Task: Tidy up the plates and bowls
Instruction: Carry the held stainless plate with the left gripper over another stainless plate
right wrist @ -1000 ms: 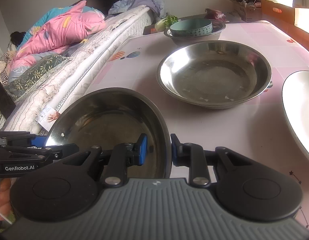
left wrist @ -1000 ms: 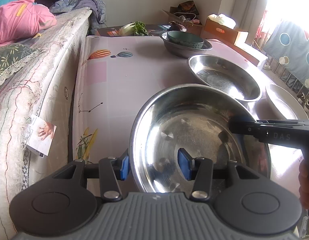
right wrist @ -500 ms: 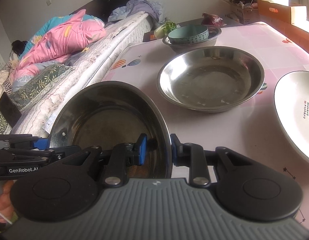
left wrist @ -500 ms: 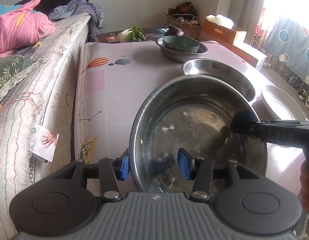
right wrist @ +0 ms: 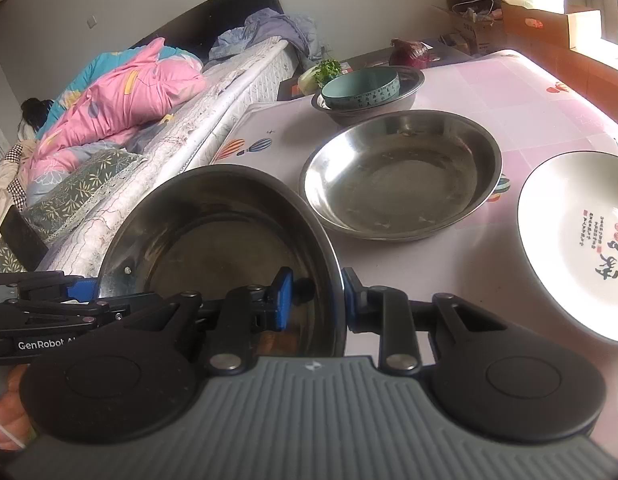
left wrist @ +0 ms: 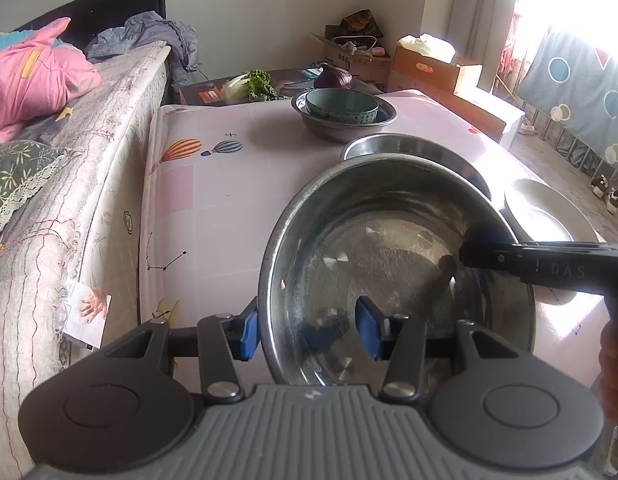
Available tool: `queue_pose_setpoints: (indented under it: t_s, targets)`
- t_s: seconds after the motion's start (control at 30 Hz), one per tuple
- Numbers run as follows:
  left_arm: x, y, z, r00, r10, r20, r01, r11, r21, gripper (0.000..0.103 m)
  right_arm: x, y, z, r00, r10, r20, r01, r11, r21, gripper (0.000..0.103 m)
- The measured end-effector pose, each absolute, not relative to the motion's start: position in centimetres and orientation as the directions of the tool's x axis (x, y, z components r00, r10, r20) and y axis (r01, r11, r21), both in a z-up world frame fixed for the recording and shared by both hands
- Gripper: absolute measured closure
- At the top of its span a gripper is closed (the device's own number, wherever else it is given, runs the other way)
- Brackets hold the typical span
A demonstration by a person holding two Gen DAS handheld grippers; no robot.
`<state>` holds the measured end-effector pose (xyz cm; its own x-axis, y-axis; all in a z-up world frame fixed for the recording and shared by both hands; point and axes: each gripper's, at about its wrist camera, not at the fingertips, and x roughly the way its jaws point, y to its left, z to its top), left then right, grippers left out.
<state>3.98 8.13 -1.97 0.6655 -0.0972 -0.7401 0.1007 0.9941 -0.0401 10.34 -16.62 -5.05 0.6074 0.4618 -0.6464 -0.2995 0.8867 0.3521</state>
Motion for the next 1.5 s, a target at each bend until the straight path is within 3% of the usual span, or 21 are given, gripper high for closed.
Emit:
queue_pose_setpoints:
  t_s: [0.7,1.5]
  targets:
    - [7.7,4.2,0.3,0.684,-0.162,-0.711,0.169,0.984,-0.062,0.054,12.4,-21.6,-1.9,0.672,0.405,-0.62,-0.241,0.911,0.334,0.075]
    - [10.2,2.7,-0.3,0.656,-0.184,-0.732,0.191,0.979,-0.074,0.053,14.2,-23.2,-2.7,0.674,0.382,-0.632,-0.188,0.917,0.352,0.073]
